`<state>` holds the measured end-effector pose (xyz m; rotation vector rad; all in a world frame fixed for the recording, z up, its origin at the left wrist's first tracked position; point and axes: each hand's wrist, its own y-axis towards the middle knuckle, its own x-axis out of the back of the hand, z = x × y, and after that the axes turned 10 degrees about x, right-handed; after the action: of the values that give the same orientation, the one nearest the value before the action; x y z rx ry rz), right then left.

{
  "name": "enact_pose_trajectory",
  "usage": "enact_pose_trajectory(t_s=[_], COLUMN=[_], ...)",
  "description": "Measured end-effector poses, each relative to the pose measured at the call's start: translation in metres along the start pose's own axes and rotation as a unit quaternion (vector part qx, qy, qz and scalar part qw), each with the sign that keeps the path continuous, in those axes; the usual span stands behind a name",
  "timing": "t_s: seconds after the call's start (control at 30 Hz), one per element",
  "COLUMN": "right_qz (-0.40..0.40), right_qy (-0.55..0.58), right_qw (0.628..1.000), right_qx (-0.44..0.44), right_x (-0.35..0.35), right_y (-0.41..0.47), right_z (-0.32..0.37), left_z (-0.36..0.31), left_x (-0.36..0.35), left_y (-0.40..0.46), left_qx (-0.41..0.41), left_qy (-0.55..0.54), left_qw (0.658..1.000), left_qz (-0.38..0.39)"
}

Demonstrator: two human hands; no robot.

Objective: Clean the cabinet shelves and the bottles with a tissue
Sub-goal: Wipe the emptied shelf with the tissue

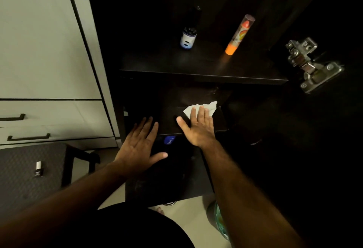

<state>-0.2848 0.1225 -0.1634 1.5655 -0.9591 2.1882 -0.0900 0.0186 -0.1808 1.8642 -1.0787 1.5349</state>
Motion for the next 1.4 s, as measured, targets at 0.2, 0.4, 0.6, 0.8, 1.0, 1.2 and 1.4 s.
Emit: enact_pose_trajectory(t_s=[0.2, 0.4, 0.6, 0.8, 1.0, 1.2, 1.4], right_qz=[0.016, 0.005, -0.003, 0.015, 0.004, -0.007, 0.011], right_qy=[0.007, 0.002, -0.022, -0.014, -0.036, -0.042, -0.032], right_qw=[0.998, 0.997, 0.998, 0.999, 0.998, 0.996, 0.999], right_qx=[0.055, -0.074, 0.065, -0.050, 0.047, 0.075, 0.007], right_x=[-0.013, -0.002, -0.031, -0.005, -0.018, -0.017, -0.010], right_y=[-0.044, -0.009, -0.046, -0.024, -0.008, -0.038, -0.001], right_z=[-0.007, 0.008, 0.037, 0.000, 0.048, -0.007, 0.027], left_z=[0.013, 0.017, 0.023, 0.022, 0.013, 0.006, 0.005], left_x=[0.009, 0.012, 0.014, 0.010, 0.006, -0.001, -0.007], left_y=[-0.003, -0.012, -0.017, -0.021, -0.022, -0.022, -0.032], left_qx=[-0.044, -0.092, -0.098, -0.075, -0.036, -0.008, -0.007], left_qy=[-0.023, 0.014, 0.000, -0.013, -0.035, -0.043, -0.004], left_qw=[0.998, 0.995, 0.994, 0.995, 0.998, 0.999, 1.000], left_qz=[0.036, 0.043, 0.047, 0.064, 0.023, 0.006, 0.002])
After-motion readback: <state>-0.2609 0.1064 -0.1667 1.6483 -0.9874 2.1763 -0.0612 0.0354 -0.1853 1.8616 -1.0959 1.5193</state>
